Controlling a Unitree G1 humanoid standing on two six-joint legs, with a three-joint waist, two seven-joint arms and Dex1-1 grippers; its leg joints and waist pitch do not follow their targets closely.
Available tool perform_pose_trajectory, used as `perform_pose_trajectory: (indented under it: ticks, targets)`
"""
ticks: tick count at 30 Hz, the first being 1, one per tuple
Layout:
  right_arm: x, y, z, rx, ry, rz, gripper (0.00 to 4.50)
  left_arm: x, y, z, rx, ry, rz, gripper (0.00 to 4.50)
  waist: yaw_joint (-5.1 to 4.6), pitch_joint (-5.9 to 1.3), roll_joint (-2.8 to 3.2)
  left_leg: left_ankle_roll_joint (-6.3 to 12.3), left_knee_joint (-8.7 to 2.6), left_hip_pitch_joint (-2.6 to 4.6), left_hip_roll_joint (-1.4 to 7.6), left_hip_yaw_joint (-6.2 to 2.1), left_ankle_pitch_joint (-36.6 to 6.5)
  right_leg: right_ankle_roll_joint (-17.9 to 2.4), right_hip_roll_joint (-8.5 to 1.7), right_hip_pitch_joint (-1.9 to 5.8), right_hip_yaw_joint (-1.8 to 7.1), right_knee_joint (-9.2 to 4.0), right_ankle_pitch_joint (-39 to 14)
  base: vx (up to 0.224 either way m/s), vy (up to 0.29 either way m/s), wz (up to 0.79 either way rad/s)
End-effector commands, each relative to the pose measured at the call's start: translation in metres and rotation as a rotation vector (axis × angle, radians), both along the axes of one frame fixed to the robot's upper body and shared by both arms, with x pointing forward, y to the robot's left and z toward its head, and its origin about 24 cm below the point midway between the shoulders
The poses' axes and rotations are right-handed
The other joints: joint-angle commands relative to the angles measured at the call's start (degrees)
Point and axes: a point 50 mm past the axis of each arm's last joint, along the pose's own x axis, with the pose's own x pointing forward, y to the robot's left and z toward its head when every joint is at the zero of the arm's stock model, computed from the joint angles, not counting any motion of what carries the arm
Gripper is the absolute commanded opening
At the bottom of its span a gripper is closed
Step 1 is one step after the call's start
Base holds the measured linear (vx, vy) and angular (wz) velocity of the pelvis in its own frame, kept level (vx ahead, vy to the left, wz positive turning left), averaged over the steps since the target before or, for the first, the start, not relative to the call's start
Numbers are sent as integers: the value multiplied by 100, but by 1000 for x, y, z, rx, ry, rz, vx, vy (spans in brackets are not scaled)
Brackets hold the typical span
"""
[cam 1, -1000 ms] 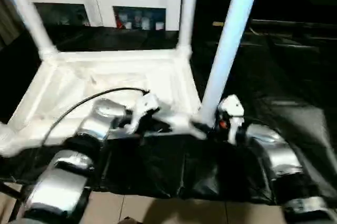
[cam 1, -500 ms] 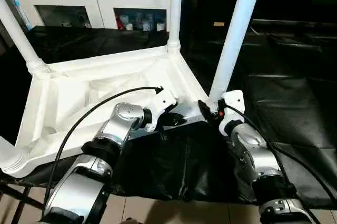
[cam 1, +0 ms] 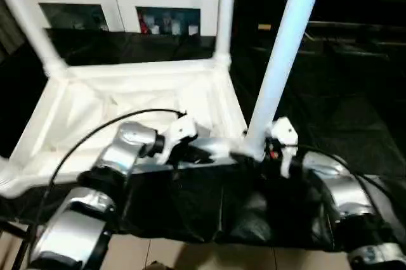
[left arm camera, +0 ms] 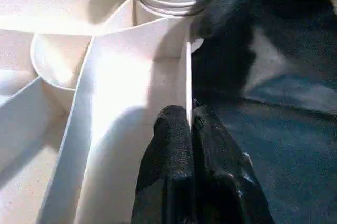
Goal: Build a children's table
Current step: Rotate leg to tighten
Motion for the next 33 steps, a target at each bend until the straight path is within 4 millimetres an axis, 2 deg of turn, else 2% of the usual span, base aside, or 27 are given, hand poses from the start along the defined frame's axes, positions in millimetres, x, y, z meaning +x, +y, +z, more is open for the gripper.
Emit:
perform_pose_trajectory:
  ticks: [1, 3, 4, 5, 8, 13, 17, 19, 20, 23, 25, 26, 27, 28, 29, 31, 32, 33]
  targets:
    - [-7, 15, 0, -7, 38, 153, 360, -6, -8, -8, 29, 40, -75, 0, -6, -282, -58, 345, -404, 139, 187, -56, -1097, -1574, -231, 178, 93, -363, -121, 0, 0, 0]
    - [-8, 14, 0, -15, 62, 190, 355, -7, -6, -7, 34, 45, -89, 0, -3, -286, -65, 346, -399, 140, 180, -55, -1062, -1600, -222, 181, 90, -353, -55, 0, 0, 0]
    - [-9, 14, 0, -15, 68, 203, 327, -7, -6, -7, 37, 52, -99, 0, 5, -293, -64, 370, -388, 141, 180, -50, -976, -1622, -226, 179, 92, -339, 85, 0, 0, 0]
    - [-9, 14, 1, -16, 73, 212, 318, -7, -5, -8, 40, 53, -105, 0, 10, -302, -70, 413, -375, 133, 174, -49, -859, -1652, -230, 188, 89, -320, 266, 0, 0, 0]
    - [-10, 15, 2, -15, 84, 245, 309, -8, -3, -8, 44, 62, -127, 0, 24, -312, -71, 490, -355, 128, 169, -46, -730, -1689, -234, 195, 83, -300, 448, 0, 0, 0]
    - [-11, 17, 2, -2, 95, 245, 281, -8, -3, -8, 43, 64, -126, 0, 24, -305, -70, 463, -368, 136, 178, -51, -832, -1698, -238, 188, 79, -312, 286, 0, 0, 0]
    - [-8, 20, -2, 19, 87, 145, 274, -5, -4, -10, 35, 52, -63, 0, 15, -294, -71, 380, -382, 137, 176, -52, -910, -1658, -238, 187, 86, -329, 118, 0, 0, 0]
    - [1, 21, -6, 11, 51, -27, 274, 3, -8, -10, 23, 33, 63, 0, -6, -264, -65, 222, -420, 156, 176, -56, -1173, -1602, -249, 152, 96, -376, -344, 0, 0, 0]
    - [6, 21, -9, -1, 31, -116, 273, 6, -11, -9, 11, 21, 112, 0, -31, -256, -74, 101, -445, 163, 170, -67, -1359, -1530, -265, 146, 105, -415, -730, 0, 0, 0]
    - [17, 21, -14, -20, -3, -357, 272, 11, -22, -10, -9, -5, 200, 0, -78, -228, -99, -143, -504, 172, 168, -96, -1595, -1282, -283, 114, 123, -485, -1445, 0, 0, 0]
    - [24, 23, -17, -23, -21, -526, 272, 13, -33, -11, -29, -19, 269, 0, -117, -229, -92, -219, -521, 184, 162, -116, -1732, -1145, -281, 94, 121, -516, -1715, 0, 0, 0]
    - [26, 27, -20, -11, -4, -619, 272, 13, -41, -11, -48, -23, 311, 0, -165, -232, -89, -228, -525, 177, 157, -113, -1712, -1105, -261, 86, 131, -518, -1579, 0, 0, 0]
    - [27, 30, -22, -4, 12, -679, 272, 14, -46, -11, -60, -25, 338, 0, -165, -232, -89, -228, -525, 177, 157, -113, -1712, -1105, -261, 86, 131, -518, -1579, 0, 0, 0]
    - [27, 30, -22, -4, 12, -679, 272, 14, -46, -11, -60, -25, 338, 0, -176, -230, -86, -213, -521, 184, 149, -111, -1705, -1098, -249, 70, 132, -523, -1501, 0, 0, 0]
    - [27, 41, -23, 26, 33, -721, 272, 12, -57, -12, -77, -30, 348, 0, -175, -240, -102, -152, -515, 164, 141, -108, -1620, -1068, -247, 93, 135, -514, -1392, 0, 0, 0]
    - [25, 51, -22, 22, 5, -705, 272, 11, -63, -12, -95, -29, 356, 0, -158, -258, -84, -76, -499, 152, 137, -104, -1411, -1061, -241, 106, 133, -497, -1067, 0, 0, 0]
    - [24, 59, -20, 30, -33, -692, 307, 9, -67, -13, -98, -29, 355, 0, -154, -263, -84, -5, -483, 139, 128, -93, -1266, -1086, -226, 117, 130, -472, -731, 0, 0, 0]
    - [24, 59, -20, 30, -33, -692, 328, 9, -67, -13, -98, -29, 355, 0, -154, -263, -84, -5, -483, 139, 128, -93, -1266, -1086, -226, 117, 130, -472, -731, 0, 0, 0]
